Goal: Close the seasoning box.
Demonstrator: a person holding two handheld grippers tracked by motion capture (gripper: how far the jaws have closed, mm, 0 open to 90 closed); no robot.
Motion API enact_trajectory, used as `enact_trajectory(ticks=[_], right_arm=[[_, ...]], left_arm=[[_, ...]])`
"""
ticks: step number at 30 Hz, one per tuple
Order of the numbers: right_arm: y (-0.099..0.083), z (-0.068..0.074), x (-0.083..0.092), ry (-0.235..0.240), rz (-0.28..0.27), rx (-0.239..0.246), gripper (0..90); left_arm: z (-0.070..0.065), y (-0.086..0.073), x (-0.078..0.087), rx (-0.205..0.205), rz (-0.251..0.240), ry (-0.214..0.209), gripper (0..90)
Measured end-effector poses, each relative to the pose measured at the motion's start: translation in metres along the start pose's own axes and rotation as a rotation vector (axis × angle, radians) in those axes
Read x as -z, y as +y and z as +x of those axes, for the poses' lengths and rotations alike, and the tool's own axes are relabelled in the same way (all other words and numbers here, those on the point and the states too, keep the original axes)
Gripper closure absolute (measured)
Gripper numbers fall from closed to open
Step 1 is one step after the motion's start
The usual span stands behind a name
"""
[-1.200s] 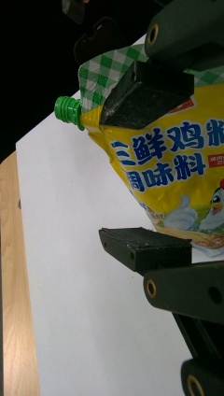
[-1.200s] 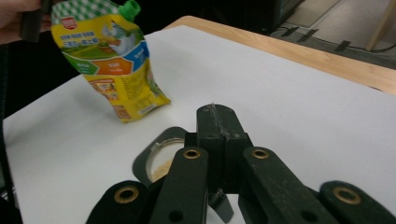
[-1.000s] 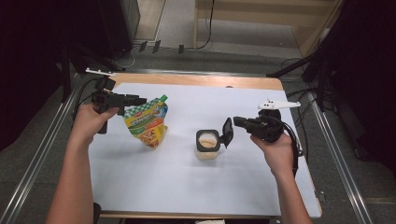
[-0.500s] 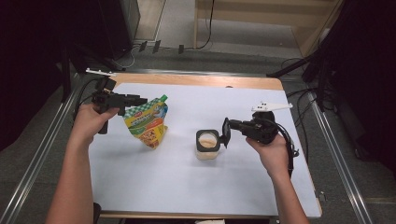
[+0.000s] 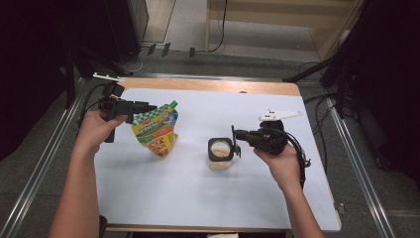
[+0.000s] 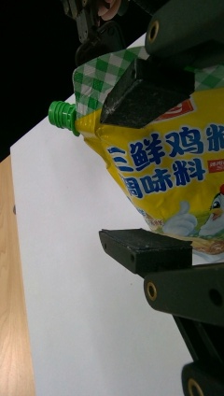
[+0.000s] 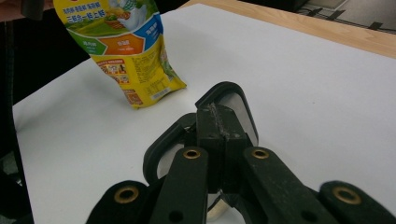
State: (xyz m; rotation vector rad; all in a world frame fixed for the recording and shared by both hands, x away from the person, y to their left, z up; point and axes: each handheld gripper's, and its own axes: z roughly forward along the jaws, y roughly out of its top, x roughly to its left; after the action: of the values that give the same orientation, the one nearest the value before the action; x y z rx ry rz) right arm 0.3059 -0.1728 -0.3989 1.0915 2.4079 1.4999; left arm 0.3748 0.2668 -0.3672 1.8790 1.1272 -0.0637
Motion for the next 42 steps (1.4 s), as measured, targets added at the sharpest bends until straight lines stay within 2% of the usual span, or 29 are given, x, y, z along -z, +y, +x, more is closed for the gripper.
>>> enact_trajectory(ticks=[21, 27, 33, 36, 42], right_arm=[[-0.004, 0.014, -0.021, 0.039, 0.042, 0.029, 90.0], [-0.008, 0.019, -0.032, 0.049, 0.073, 0.052, 90.0], [-0.013, 0.019, -0.041, 0.051, 0.100, 0.054, 90.0], [-0.017, 0.020, -0.048, 0.045, 0.131, 0.061, 90.0], [-0.019, 0.021, -0.053, 0.046, 0.147, 0.070, 90.0]], left_arm=[[0.001, -0.001, -0.001, 0.016, 0.009, -0.004, 38.3], [0.002, -0.001, -0.002, 0.016, 0.012, -0.004, 38.2], [0.002, -0.001, -0.002, 0.016, 0.014, -0.006, 38.1], [0.002, -0.001, -0.003, 0.017, 0.019, -0.003, 38.1], [0.003, -0.002, -0.003, 0.019, 0.021, -0.006, 38.0]])
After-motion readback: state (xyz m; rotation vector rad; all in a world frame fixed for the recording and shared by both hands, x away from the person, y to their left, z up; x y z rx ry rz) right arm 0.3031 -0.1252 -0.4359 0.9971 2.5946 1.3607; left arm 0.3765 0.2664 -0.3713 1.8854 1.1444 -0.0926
